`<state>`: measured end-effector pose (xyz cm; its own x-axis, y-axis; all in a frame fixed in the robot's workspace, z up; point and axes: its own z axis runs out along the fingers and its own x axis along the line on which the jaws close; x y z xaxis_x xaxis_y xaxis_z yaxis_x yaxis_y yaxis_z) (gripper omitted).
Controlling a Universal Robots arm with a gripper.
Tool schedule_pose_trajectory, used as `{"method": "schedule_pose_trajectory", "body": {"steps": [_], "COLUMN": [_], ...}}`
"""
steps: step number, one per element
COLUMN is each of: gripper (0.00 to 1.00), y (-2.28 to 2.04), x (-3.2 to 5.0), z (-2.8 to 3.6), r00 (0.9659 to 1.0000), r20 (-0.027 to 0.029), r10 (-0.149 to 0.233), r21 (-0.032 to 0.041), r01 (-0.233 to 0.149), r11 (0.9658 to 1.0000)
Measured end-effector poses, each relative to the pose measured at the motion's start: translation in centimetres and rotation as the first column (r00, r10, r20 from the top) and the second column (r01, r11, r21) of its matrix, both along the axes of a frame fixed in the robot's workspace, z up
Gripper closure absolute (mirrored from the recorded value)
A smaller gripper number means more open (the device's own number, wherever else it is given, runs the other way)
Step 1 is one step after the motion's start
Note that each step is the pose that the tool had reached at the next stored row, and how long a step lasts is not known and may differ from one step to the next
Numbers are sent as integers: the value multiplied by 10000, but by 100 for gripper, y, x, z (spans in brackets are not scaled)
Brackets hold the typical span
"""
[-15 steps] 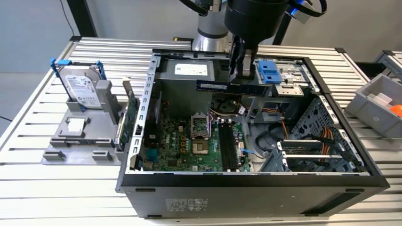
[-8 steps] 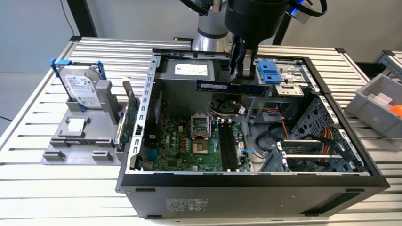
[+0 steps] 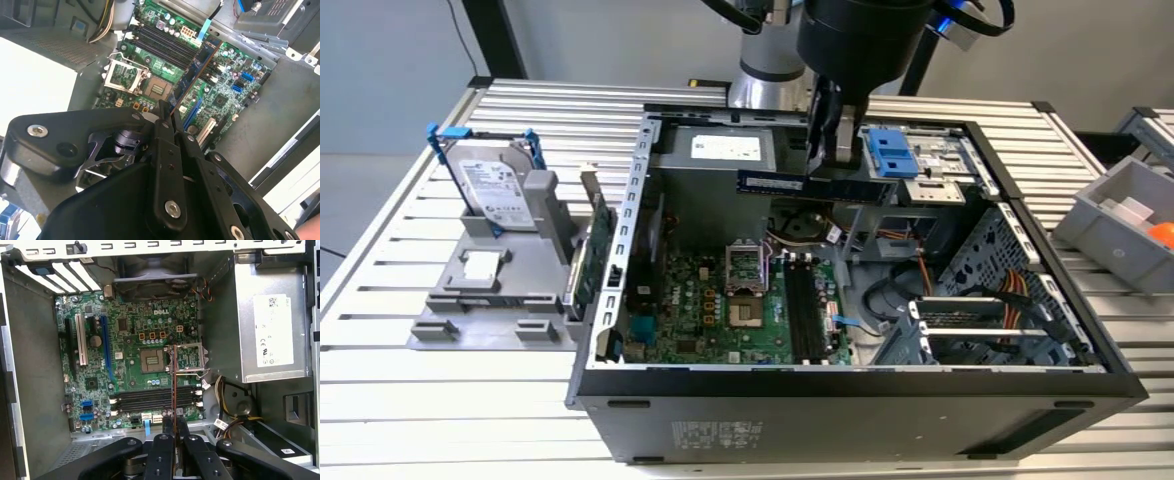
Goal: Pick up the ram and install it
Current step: 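Pick up the ram and move it above insertion slot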
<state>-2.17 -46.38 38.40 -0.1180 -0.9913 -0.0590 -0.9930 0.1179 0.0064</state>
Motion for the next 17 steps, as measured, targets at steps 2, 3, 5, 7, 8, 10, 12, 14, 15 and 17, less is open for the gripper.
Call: {"method": "schedule_pose_trajectory", "body": {"steps": [2,3,5,7,8,10,12,14,15,17], "gripper": [100,100,100,100,100,100,100,100,100,100], "y": [0,0,0,0,0,0,0,0,0,0], "x": [0,0,0,0,1,0,0,0,0,0], "z": [0,0,0,0,0,-1,-1,-2,-2,-2], "r00": [10000,10000,10000,10000,9999,9994,9979,9956,9940,9904], "r20": [0,0,-1,-1,0,0,0,0,0,0], "r10": [0,0,-14,-84,-126,-344,-648,-939,-1090,-1385], "r21": [0,1,0,0,0,0,1,1,1,1], "r01": [0,0,14,84,126,344,648,939,1090,1385], "r11": [10000,10000,10000,10000,9999,9994,9979,9956,9940,9904]}}
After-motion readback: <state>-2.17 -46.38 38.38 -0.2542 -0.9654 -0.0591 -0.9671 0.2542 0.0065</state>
